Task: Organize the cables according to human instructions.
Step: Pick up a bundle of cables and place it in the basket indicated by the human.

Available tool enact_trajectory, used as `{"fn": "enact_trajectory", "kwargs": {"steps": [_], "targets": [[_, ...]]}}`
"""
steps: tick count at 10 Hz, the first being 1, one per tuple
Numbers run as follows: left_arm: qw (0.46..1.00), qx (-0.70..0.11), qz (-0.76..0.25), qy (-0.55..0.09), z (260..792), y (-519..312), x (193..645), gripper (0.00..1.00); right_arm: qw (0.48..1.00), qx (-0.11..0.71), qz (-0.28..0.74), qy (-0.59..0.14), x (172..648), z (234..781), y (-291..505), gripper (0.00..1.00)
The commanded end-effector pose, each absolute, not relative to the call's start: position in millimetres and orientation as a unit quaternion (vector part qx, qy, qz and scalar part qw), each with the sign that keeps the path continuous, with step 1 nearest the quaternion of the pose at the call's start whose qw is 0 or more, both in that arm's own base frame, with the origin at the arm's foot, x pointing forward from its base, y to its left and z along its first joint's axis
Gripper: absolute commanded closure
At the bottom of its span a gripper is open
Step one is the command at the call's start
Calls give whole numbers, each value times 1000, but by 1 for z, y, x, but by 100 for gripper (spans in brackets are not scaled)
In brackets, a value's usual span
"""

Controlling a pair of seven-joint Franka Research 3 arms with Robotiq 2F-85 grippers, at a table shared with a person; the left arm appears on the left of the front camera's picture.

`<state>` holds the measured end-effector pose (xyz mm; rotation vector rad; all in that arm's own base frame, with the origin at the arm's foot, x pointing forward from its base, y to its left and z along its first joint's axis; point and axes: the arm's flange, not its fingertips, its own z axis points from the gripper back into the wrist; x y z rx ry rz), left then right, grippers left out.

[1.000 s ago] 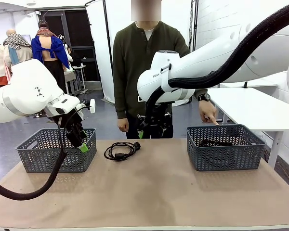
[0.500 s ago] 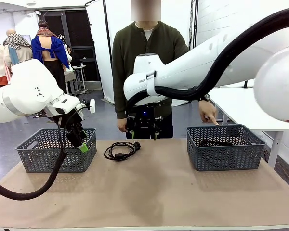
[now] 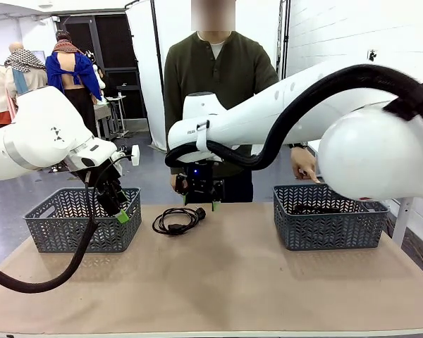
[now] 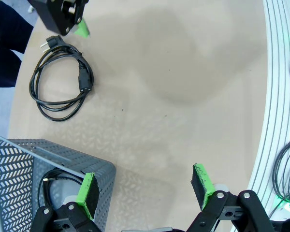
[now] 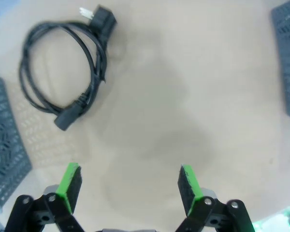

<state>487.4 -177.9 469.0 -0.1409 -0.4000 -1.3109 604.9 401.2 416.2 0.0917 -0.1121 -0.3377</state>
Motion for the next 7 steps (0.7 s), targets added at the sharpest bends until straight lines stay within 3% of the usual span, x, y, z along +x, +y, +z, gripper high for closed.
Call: {"fn": "enact_trajectory", "kwargs": {"steps": [1, 7], "targets": [[772, -64, -604, -185, 470, -178, 487, 0, 977, 45, -202, -53, 619, 408, 411, 0], [772, -64, -604, -185, 470, -178, 487, 0, 974, 40, -217, -51, 628, 380, 407, 0]]}}
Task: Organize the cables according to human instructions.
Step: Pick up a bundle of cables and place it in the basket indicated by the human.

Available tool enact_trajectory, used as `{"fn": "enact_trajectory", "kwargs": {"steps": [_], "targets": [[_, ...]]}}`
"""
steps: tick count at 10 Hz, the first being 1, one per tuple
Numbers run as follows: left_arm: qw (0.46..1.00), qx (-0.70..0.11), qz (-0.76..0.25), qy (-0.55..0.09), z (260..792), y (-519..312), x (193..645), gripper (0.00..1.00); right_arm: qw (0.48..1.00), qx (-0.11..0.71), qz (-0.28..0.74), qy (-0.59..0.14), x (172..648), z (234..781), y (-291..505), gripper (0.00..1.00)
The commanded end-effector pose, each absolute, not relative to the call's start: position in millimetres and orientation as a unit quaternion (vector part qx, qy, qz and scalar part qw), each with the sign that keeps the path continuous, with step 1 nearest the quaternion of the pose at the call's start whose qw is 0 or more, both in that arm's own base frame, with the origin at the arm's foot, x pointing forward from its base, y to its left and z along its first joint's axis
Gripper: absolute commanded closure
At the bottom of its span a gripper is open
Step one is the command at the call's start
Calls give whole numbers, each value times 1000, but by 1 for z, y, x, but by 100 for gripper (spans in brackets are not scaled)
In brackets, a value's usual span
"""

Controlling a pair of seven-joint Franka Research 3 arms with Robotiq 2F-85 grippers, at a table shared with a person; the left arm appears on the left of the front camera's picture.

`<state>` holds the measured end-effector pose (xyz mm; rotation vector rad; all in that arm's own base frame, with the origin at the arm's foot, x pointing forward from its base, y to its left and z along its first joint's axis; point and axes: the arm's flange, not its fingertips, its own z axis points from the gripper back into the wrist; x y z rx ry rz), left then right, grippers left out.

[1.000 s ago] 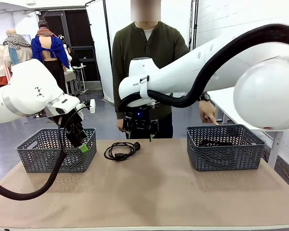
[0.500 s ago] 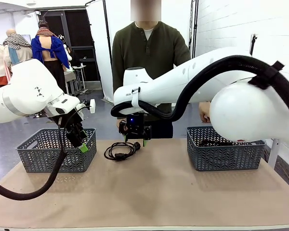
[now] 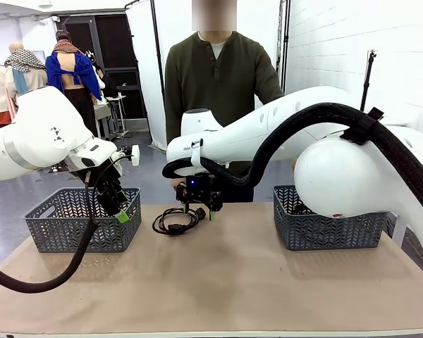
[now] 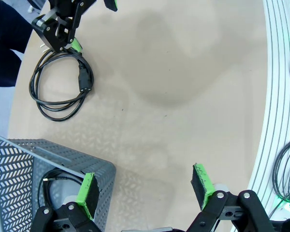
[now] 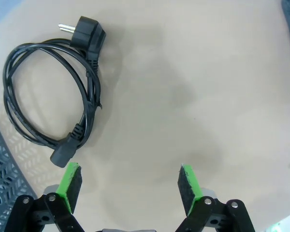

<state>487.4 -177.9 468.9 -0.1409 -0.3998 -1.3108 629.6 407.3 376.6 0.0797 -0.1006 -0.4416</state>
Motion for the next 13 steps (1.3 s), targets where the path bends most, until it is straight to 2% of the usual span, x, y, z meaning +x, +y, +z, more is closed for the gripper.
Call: {"fn": "enact_trajectory", "kwargs": {"steps": [1, 6, 8, 13], "targets": [[772, -64, -604, -185, 470, -178, 487, 0, 974, 40, -217, -51, 628, 380, 407, 0], [772, -64, -604, -185, 470, -178, 487, 0, 974, 40, -218, -50, 629, 378, 408, 0], [772, -64, -604, -185, 470, -178, 487, 0, 964, 42, -252, -73, 634, 380, 410, 0], [772, -64, -604, -185, 470, -178, 487, 0, 955, 41, -287, -71, 636, 360, 420, 0]]}}
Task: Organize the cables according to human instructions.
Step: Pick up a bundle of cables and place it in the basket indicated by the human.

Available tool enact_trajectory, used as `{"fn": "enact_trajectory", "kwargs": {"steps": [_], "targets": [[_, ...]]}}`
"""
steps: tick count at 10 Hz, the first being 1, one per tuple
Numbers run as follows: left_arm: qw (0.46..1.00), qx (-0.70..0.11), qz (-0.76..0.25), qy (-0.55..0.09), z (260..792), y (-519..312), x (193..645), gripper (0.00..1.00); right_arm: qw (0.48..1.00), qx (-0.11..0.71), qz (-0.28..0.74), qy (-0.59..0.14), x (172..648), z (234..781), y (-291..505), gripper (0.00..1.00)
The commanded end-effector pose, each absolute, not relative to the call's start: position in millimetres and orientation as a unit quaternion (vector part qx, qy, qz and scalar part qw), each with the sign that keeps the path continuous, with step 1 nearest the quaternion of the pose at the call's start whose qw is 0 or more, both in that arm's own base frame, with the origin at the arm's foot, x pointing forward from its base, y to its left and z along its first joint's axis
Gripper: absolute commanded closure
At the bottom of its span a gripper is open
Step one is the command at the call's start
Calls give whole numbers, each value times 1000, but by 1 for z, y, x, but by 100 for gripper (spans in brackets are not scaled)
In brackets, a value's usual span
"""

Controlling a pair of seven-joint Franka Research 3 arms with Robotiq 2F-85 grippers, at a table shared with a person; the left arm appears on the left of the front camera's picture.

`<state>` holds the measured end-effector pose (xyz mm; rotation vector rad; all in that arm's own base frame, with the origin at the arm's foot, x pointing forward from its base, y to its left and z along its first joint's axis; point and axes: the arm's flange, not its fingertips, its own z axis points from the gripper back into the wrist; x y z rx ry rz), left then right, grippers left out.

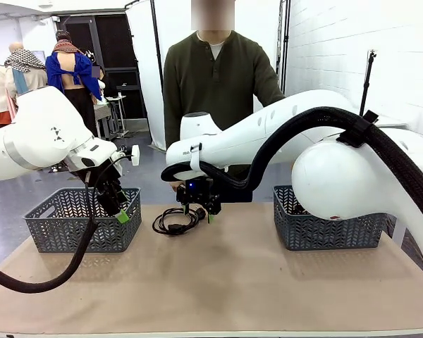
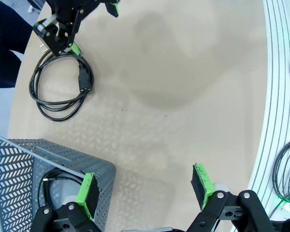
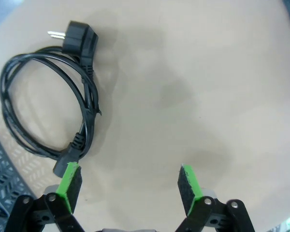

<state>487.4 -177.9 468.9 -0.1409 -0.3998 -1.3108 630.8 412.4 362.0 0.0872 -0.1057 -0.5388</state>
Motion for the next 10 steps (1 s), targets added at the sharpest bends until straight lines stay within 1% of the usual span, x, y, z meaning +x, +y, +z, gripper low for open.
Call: {"fn": "enact_trajectory", "kwargs": {"steps": [1, 4, 6, 10], "targets": [[772, -64, -604, -185, 470, -178, 487, 0, 953, 46, -289, -73, 638, 358, 423, 0], [772, -64, -604, -185, 470, -178, 487, 0, 944, 45, -315, -85, 649, 346, 425, 0], [772, -64, -604, -185, 470, -178, 487, 0, 934, 44, -339, -104, 654, 342, 424, 0], [772, -64, -604, -185, 470, -178, 487, 0, 931, 49, -350, -94, 663, 333, 428, 0]]}}
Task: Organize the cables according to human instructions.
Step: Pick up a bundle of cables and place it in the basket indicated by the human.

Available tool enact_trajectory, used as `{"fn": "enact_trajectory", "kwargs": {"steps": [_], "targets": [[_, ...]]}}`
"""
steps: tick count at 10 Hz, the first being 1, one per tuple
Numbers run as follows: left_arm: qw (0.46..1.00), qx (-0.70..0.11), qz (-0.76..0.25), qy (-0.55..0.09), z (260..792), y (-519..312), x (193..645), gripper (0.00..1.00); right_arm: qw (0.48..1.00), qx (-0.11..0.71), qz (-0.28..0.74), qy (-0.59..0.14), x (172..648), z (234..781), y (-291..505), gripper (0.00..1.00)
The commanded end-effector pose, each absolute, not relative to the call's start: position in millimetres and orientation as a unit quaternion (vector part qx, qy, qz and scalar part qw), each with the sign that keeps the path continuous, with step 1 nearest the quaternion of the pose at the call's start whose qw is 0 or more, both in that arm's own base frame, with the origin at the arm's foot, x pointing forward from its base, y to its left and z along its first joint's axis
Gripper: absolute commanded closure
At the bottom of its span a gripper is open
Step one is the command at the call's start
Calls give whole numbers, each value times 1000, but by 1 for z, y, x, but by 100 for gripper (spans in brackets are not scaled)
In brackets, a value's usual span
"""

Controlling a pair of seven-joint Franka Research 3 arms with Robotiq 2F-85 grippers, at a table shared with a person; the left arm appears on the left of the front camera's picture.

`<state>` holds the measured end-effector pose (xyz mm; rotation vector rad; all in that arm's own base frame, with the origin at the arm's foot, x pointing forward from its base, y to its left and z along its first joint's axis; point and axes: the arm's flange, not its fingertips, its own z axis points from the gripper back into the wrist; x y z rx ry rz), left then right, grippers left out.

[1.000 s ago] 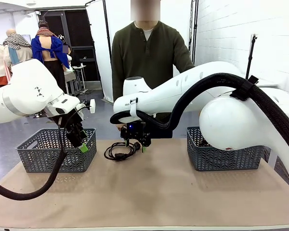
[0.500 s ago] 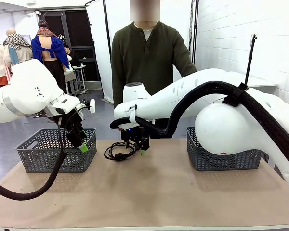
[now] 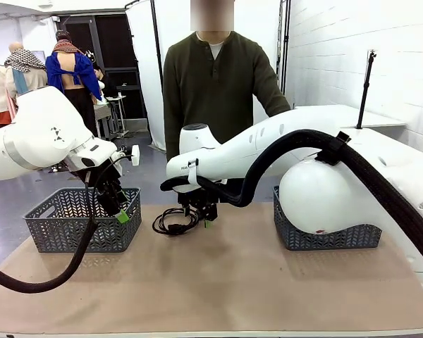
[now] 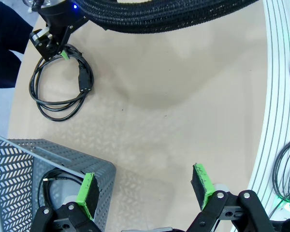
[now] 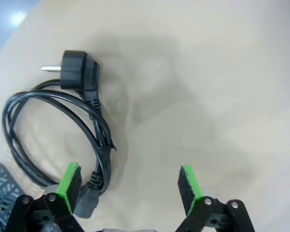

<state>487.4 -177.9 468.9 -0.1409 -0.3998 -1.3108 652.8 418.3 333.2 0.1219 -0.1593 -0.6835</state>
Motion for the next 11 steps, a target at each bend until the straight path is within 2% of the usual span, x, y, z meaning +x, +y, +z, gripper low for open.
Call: {"fn": "enact_trajectory", "kwargs": {"steps": [1, 11], "targets": [[772, -64, -604, -185, 470, -178, 487, 0, 930, 46, -353, -88, 665, 330, 428, 0], [772, -64, -604, -185, 470, -178, 487, 0, 935, 13, -350, -47, 677, 308, 434, 0]]}}
